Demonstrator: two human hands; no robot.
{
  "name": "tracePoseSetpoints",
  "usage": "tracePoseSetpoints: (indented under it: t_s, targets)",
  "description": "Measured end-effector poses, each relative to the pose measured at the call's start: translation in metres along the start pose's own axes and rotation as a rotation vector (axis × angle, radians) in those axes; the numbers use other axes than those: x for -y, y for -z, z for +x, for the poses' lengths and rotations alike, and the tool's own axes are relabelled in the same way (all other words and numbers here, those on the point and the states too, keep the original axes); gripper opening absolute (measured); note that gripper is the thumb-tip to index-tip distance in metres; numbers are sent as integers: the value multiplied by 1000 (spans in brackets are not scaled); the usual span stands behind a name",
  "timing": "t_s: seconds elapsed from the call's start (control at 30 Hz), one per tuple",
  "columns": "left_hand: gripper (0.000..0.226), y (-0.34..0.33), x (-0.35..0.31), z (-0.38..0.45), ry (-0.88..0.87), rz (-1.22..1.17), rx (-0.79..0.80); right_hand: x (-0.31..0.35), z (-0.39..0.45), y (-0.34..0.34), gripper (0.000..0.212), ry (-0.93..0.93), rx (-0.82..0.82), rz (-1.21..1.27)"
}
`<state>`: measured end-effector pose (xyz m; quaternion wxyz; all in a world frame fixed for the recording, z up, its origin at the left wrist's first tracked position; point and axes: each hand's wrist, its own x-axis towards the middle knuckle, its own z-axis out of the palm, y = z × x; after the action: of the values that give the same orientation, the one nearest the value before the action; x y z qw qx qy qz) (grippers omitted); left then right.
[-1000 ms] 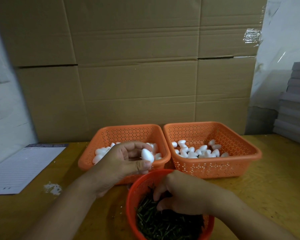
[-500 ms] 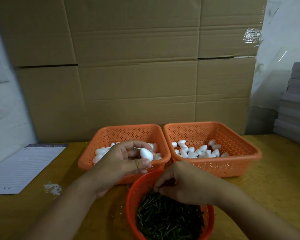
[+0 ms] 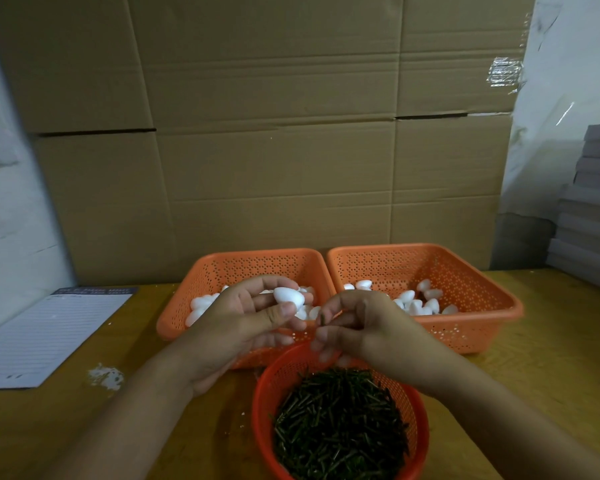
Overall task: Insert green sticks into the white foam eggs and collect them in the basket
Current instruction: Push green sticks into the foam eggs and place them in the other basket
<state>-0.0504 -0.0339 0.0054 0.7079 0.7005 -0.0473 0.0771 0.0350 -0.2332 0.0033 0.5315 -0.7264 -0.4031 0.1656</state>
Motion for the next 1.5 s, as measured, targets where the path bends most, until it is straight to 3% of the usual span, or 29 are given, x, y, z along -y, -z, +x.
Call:
tracePoseSetpoints:
  t_s: [0.23,0.43,0.57,0.77,0.97,1.2,1.37,1.5]
  targets:
    - [36,0,1,1,-10,11,-58,5,-1,4,2,20,-81,255]
    - [38,0,1,1,-12,-3,-39,9,0,3,14,-47,-57,599]
    - [32,-1,-1,-1,-11,-4,-9,9,0,1,20,-49,-79,699]
    - [30,-2,-2,0,-9,4,-18,6,0,0,13,-36,-133,538]
    - [27,-4,0,0,-14,32,-35,5,1,-2,36,-25,-203,484]
    - [22,-2,1,1,-15,62,-58,3,0,-4,7,-17,-245,368]
    - [37,-2,2,1,-22,80,-93,3,0,-3,11,27,-287,254]
    - [31,-3,3,2,-40,109,-102,0,1,-4,15,58,-282,209]
